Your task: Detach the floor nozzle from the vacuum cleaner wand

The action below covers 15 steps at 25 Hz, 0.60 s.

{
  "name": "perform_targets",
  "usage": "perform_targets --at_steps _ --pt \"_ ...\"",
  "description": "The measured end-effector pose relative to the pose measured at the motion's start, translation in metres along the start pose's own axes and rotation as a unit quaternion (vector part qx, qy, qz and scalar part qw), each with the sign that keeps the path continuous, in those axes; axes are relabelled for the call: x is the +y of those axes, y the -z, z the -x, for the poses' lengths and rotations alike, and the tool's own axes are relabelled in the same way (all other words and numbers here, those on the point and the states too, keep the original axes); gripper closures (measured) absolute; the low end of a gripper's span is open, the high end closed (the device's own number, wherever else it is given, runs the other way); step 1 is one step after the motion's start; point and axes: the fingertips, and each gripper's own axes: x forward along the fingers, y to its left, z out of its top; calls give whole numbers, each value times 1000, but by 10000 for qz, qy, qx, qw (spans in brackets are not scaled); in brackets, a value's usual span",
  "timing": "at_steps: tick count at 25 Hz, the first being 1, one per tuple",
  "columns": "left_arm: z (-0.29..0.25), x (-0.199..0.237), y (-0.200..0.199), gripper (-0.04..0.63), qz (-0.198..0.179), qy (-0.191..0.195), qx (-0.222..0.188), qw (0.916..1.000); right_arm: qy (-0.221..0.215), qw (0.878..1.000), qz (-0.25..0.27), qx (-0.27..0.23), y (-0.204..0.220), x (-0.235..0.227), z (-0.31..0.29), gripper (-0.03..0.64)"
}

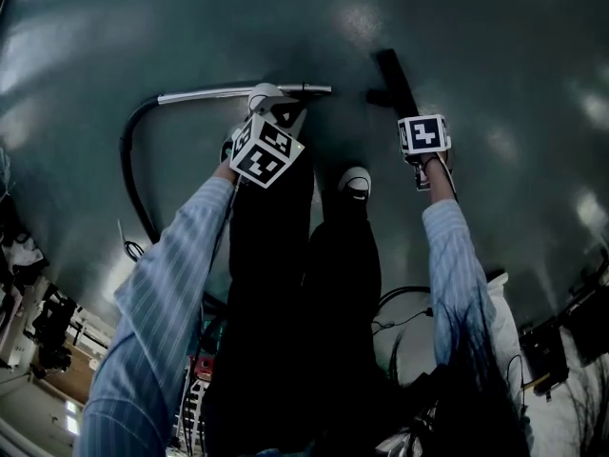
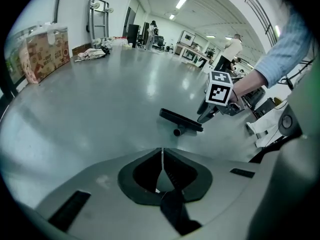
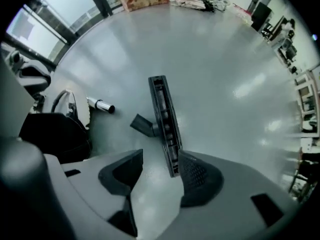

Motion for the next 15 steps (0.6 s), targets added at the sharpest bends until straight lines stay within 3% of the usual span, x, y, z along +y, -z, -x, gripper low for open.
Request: perform_targets --at_steps 7,15 --pt "18 -2 -28 588 251 -83 -153 9995 -710 9920 -449 -943 -33 31 54 414" --pt "61 -40 -72 588 219 -21 -294 9993 -1323 9699 -1071 -1742 -43 54 136 414"
